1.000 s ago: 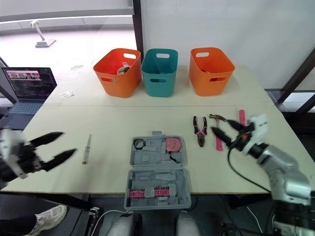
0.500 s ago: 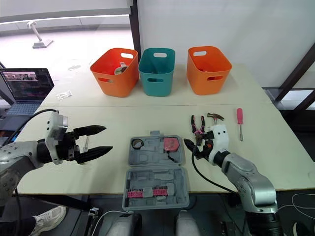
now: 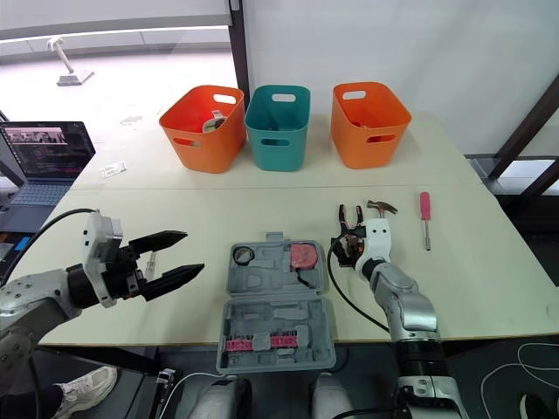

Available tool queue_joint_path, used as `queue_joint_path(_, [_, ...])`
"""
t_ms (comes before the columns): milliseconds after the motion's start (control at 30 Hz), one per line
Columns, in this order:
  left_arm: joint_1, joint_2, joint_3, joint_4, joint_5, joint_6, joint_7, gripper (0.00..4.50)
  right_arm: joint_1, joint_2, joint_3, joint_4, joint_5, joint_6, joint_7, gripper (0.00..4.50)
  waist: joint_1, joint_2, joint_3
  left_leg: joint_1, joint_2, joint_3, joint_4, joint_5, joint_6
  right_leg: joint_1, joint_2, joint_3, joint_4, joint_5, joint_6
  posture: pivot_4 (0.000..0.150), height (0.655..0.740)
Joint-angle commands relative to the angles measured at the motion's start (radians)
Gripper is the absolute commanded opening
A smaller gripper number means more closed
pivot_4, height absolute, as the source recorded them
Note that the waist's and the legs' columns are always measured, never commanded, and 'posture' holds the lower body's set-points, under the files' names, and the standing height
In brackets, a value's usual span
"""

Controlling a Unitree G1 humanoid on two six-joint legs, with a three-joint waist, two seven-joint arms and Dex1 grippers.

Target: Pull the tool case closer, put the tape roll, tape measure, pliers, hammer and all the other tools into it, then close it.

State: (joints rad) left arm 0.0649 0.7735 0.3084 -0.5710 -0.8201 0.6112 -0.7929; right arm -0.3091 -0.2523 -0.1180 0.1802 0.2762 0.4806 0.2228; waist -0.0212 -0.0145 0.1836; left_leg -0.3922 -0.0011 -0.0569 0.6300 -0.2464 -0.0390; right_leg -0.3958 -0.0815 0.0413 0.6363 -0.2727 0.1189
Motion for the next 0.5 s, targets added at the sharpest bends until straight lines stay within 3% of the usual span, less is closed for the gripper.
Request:
queue_joint_path(33, [0.013,0.002,0.035,-0.036,-0.019,0.000,0.009,4.50,-0.012,0.008,0.002,0.014,-0.019,-0.049,0.009,4.47,0.000,0.000,0.000,0.000,0.000,0.000,0.000,0.000,0.000,0.000,0.000,0.000,0.000,0.000,0.000,0.150,0.7400])
queue_joint_path(133, [0.024,0.008,0.039,-0.034,-0.009,-0.003,0.006,4.50,-0.008,0.016,0.009,0.031,-0.035,-0.064,0.008,4.47,0.000,0.000,0.000,0.000,0.000,0.000,0.000,0.000,0.000,0.000,0.000,0.000,0.000,0.000,0.000,0.150,0.7400])
queue_joint_path(167, [0.023,0.007,0.039,-0.032,-0.008,-0.005,0.006,4.50,-0.009,0.024,-0.002,0.045,-0.036,-0.079,-0.004,4.23,0.000,0.000,0.000,0.000,0.000,0.000,0.000,0.000,0.000,0.000,0.000,0.000,0.000,0.000,0.000,0.150,0.7400])
queue_joint_path(267, [0.018,0.002,0.039,-0.028,-0.011,-0.008,0.007,4.50,-0.015,0.039,-0.019,0.079,-0.041,-0.111,-0.015,3.19,-0.001,0.000,0.000,0.000,0.000,0.000,0.000,0.000,0.000,0.000,0.000,0.000,0.000,0.000,0.000,0.150,0.7400])
queue_joint_path(400, [0.023,-0.002,0.030,-0.027,-0.003,-0.014,-0.003,4.50,-0.012,0.043,-0.019,0.100,-0.052,-0.134,-0.017,1.12,-0.003,0.000,0.000,0.000,0.000,0.000,0.000,0.000,0.000,0.000,0.000,0.000,0.000,0.000,0.000,0.150,0.7400])
queue_joint_path(500, [0.021,-0.004,0.024,-0.021,0.006,-0.020,-0.009,4.50,-0.008,0.047,-0.023,0.092,-0.052,-0.143,-0.013,0.95,-0.005,0.000,0.000,0.000,0.000,0.000,0.000,0.000,0.000,0.000,0.000,0.000,0.000,0.000,0.000,0.150,0.7400])
